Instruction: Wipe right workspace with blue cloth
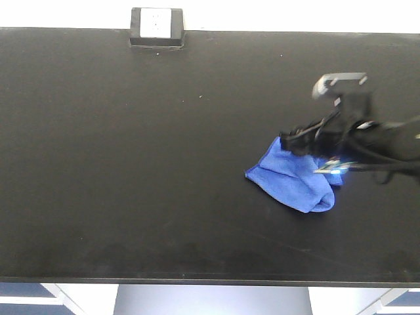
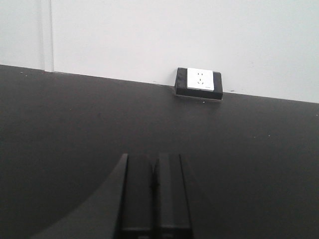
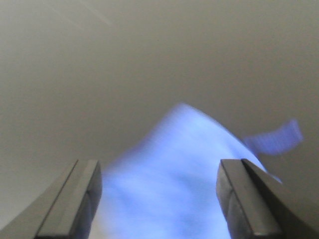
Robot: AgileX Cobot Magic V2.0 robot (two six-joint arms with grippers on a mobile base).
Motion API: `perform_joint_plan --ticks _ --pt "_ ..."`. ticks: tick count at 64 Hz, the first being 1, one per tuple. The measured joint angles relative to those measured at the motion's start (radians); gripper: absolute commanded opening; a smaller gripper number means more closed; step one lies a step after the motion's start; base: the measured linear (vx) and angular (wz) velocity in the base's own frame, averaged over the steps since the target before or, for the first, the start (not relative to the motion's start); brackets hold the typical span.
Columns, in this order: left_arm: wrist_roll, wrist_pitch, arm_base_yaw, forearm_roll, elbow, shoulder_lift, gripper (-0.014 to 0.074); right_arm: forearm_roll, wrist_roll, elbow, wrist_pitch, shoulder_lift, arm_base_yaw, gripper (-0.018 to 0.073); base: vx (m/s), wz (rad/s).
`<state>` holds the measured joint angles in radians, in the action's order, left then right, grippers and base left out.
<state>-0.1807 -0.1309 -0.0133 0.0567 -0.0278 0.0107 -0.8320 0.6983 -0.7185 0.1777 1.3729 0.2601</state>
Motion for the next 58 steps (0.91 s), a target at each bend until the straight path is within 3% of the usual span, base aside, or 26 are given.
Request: perform_joint_plan --ticks 22,42,50,54,58 --pt "0.000 0.000 0.000 0.000 0.000 0.000 -0.0006 0.009 0.004 0.001 0.237 -0.422 0.000 0.0541 0.00 0.00" --pt "0.000 0.000 0.000 0.000 0.000 0.000 -0.0006 0.011 0.011 0.001 0.175 -0.572 0.000 0.0524 0.00 0.00" --pt "0.000 0.000 0.000 0.000 0.000 0.000 -0.0006 0.038 0.014 0.011 0.115 -0.603 0.000 0.0399 0.00 0.00" --pt "0.000 0.000 0.000 0.000 0.000 0.000 -0.0006 0.115 -0.023 0.030 0.101 -0.630 0.000 0.0296 0.00 0.00" --pt "0.000 0.000 0.000 0.000 0.000 0.000 -0.0006 0.254 -0.105 0.061 0.101 -0.669 0.000 0.0172 0.00 0.00"
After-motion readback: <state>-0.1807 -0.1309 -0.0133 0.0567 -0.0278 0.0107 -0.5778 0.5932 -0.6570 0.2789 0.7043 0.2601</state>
